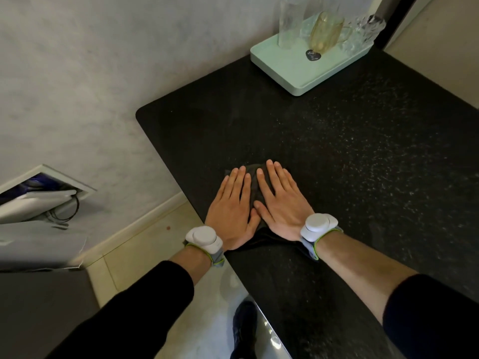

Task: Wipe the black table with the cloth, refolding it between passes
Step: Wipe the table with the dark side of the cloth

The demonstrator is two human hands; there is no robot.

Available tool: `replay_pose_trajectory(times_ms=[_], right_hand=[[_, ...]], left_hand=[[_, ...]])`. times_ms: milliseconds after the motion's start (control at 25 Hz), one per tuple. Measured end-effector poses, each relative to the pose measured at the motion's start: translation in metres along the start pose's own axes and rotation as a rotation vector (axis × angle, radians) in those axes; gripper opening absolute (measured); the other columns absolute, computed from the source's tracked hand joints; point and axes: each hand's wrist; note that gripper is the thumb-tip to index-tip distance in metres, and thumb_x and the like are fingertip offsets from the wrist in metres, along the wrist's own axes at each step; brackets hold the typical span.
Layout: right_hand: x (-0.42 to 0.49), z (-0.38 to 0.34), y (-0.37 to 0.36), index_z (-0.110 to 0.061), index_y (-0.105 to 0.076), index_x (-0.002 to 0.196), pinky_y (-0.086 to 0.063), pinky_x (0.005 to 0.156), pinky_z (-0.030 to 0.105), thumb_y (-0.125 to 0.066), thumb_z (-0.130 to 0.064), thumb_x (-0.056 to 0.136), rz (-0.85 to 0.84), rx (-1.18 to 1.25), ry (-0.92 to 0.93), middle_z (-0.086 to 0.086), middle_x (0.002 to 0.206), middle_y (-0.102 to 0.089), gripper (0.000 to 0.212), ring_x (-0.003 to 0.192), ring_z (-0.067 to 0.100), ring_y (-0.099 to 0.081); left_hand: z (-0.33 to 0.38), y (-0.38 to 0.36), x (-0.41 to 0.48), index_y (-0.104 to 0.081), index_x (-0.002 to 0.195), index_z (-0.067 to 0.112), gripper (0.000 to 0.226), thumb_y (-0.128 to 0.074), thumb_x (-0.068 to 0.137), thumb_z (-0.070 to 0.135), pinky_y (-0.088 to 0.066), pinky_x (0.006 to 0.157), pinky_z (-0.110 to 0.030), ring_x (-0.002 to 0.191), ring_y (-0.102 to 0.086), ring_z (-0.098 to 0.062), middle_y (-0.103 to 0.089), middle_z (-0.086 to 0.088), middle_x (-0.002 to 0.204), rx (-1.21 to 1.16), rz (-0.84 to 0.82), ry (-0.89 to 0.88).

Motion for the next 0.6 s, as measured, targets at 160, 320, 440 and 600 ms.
replay_pose_trajectory(times_ms=[160,320,440,600], right_hand=[[-0.063,-0.015,-0.011,-0.004,-0.009,0.159,-0.009,0.126,0.049,-0.02,-0.05,0.102,0.004,-0.02,-0.01,0.025,0.166,0.001,0.074,0.155,0.037,0.002],[-0.114,-0.02,-0.019,0.0,-0.012,0.158,-0.013,0.125,0.051,-0.021,-0.046,0.103,0.033,-0.026,-0.011,0.028,0.165,-0.003,0.073,0.155,0.039,-0.002],[-0.153,-0.02,-0.025,0.001,-0.012,0.158,-0.014,0.125,0.05,-0.02,-0.043,0.103,0.04,-0.045,-0.022,0.028,0.165,-0.004,0.071,0.155,0.039,-0.003],[-0.202,-0.016,-0.028,0.002,-0.012,0.157,-0.016,0.125,0.05,-0.022,-0.04,0.104,0.055,-0.018,-0.047,0.028,0.165,-0.003,0.069,0.155,0.038,-0.003]], left_hand=[[0.036,-0.007,-0.054,-0.019,0.157,-0.001,0.075,-0.033,0.097,0.041,-0.012,0.126,-0.045,0.156,-0.003,-0.029,-0.011,-0.02,0.166,-0.001,0.011,-0.003],[0.069,-0.011,-0.091,-0.017,0.157,-0.002,0.074,-0.03,0.098,0.041,-0.012,0.125,-0.046,0.156,-0.001,-0.03,-0.01,-0.021,0.166,0.025,-0.01,-0.013],[0.099,-0.012,-0.115,-0.017,0.157,-0.001,0.073,-0.028,0.099,0.042,-0.012,0.125,-0.046,0.156,-0.002,-0.03,-0.01,-0.02,0.166,0.048,-0.014,-0.004],[0.138,-0.014,-0.142,-0.014,0.157,-0.002,0.071,-0.024,0.102,0.041,-0.011,0.125,-0.046,0.156,0.0,-0.03,-0.008,-0.021,0.167,0.043,-0.021,-0.008]])
Point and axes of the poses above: each hand's wrist, its own x-axis towards the middle knuckle, its own y-axis out of the back of the hand, z = x × y
